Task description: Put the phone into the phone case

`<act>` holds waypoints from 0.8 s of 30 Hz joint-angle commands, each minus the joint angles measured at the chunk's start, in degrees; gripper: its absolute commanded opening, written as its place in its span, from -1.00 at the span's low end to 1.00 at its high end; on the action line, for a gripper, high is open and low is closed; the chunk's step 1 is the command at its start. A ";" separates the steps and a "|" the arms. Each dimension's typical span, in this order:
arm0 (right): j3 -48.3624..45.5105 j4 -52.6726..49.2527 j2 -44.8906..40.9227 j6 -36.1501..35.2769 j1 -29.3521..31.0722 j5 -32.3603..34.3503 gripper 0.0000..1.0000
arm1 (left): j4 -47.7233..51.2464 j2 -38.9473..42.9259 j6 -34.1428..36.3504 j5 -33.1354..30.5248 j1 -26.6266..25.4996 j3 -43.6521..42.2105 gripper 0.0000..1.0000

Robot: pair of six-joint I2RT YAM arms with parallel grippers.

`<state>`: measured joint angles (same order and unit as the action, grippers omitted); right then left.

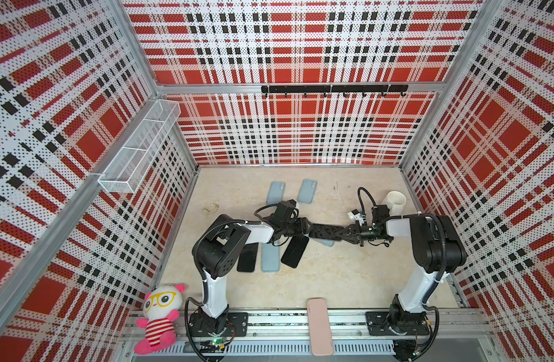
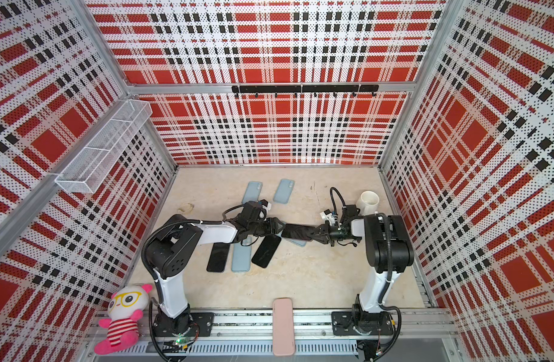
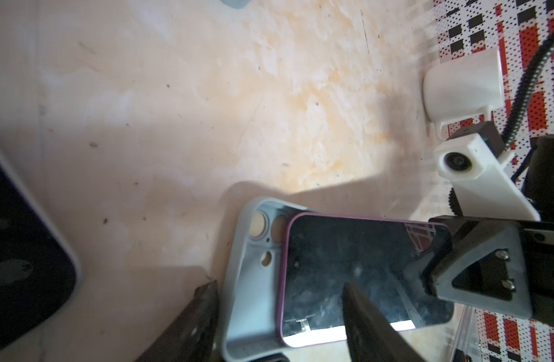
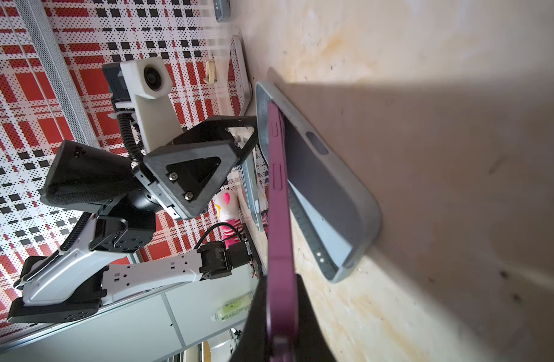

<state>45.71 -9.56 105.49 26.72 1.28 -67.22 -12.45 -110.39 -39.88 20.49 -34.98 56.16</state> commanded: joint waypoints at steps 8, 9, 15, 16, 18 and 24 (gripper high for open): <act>-2.26 10.00 1.01 9.12 1.80 3.60 -0.95 | -0.85 0.53 -3.01 1.71 -2.55 -1.44 0.27; -1.86 9.86 1.49 8.93 2.17 3.51 -0.94 | -0.85 0.39 -2.93 1.58 -2.64 -1.32 0.27; 1.85 4.80 5.18 4.22 4.63 2.84 -0.92 | 0.02 -1.09 -1.38 1.83 -2.82 0.40 0.29; 2.53 3.67 5.65 2.82 4.78 2.88 -0.93 | 0.22 -1.30 -0.90 1.88 -2.70 0.78 0.29; 3.92 1.28 6.55 0.86 5.15 2.40 -0.92 | 1.15 -1.69 0.50 1.92 -2.30 1.73 0.30; 6.60 -3.77 8.68 -2.97 5.50 2.22 -0.91 | 2.77 -2.66 3.35 3.07 -1.91 4.44 0.32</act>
<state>51.88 -8.34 111.37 26.94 4.29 -67.70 -10.26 -111.09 -38.96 19.92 -35.88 58.30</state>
